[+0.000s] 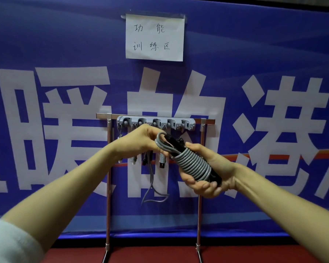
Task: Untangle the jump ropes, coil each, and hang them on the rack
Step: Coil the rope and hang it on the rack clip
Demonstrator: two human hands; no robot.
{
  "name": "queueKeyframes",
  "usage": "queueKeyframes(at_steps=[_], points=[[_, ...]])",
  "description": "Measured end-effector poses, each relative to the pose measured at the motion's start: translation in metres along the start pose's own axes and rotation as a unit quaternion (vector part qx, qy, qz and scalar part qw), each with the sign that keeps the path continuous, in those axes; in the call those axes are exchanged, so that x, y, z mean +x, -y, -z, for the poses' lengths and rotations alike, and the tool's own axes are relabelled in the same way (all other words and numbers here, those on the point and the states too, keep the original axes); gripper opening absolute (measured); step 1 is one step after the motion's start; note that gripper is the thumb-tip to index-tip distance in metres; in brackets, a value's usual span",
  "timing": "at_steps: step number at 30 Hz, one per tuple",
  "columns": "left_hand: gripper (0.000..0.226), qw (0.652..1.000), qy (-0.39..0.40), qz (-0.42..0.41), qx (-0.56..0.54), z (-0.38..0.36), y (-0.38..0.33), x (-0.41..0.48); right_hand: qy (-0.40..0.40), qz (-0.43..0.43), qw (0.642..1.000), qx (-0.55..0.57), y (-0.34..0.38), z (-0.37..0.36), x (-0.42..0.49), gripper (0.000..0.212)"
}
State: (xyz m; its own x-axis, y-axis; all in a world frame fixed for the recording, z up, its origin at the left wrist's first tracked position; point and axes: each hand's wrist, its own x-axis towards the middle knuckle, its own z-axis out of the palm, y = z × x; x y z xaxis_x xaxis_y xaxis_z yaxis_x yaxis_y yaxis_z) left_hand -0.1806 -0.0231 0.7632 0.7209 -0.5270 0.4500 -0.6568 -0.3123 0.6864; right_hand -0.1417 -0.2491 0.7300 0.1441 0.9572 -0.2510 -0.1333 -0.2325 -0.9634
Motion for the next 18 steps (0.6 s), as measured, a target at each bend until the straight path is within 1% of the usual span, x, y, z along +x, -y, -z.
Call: queueKeyframes(at_steps=[2,4,6,7,8,9,11,12,13,15,16,17,18], points=[[0.021,0.999,0.029,0.001,0.044,0.003,-0.006,0.005,0.022,-0.033,0.999,0.003,0.0,0.003,0.0,0.065],[0.023,0.996,0.048,0.025,0.066,0.005,-0.01,0.011,-0.005,-0.072,0.997,-0.023,0.005,0.001,-0.002,0.066],[0.017,0.989,0.083,0.061,0.104,0.006,-0.014,0.016,-0.092,-0.114,0.983,-0.107,0.014,-0.007,-0.007,0.065],[0.015,0.982,0.096,0.073,0.142,0.006,-0.017,0.019,-0.152,-0.125,0.965,-0.175,0.018,-0.009,-0.009,0.064],[0.014,0.974,0.099,0.075,0.191,0.004,-0.019,0.022,-0.213,-0.13,0.935,-0.253,0.023,-0.01,-0.01,0.063],[0.013,0.962,0.088,0.068,0.248,0.001,-0.02,0.024,-0.262,-0.129,0.897,-0.331,0.028,-0.011,-0.009,0.066],[0.013,0.937,0.026,0.035,0.347,-0.011,-0.019,0.025,-0.339,-0.114,0.818,-0.451,0.033,-0.01,-0.005,0.075],[0.014,0.929,-0.024,0.02,0.369,-0.019,-0.018,0.024,-0.377,-0.104,0.773,-0.499,0.033,-0.008,-0.003,0.076],[0.015,0.929,-0.086,0.011,0.36,-0.028,-0.016,0.022,-0.42,-0.09,0.722,-0.543,0.032,-0.006,-0.002,0.075],[0.01,0.935,-0.24,0.003,0.26,-0.046,-0.011,0.018,-0.508,-0.051,0.598,-0.618,0.029,-0.002,-0.002,0.067],[0.007,0.932,-0.307,0.005,0.193,-0.053,-0.009,0.017,-0.545,-0.029,0.54,-0.641,0.028,-0.002,-0.002,0.063],[0.009,0.928,-0.355,0.012,0.112,-0.059,-0.007,0.017,-0.572,-0.007,0.491,-0.656,0.027,0.0,-0.002,0.062],[0.009,0.924,-0.382,0.026,0.016,-0.061,-0.005,0.017,-0.59,0.014,0.452,-0.668,0.026,0.001,-0.003,0.062]])
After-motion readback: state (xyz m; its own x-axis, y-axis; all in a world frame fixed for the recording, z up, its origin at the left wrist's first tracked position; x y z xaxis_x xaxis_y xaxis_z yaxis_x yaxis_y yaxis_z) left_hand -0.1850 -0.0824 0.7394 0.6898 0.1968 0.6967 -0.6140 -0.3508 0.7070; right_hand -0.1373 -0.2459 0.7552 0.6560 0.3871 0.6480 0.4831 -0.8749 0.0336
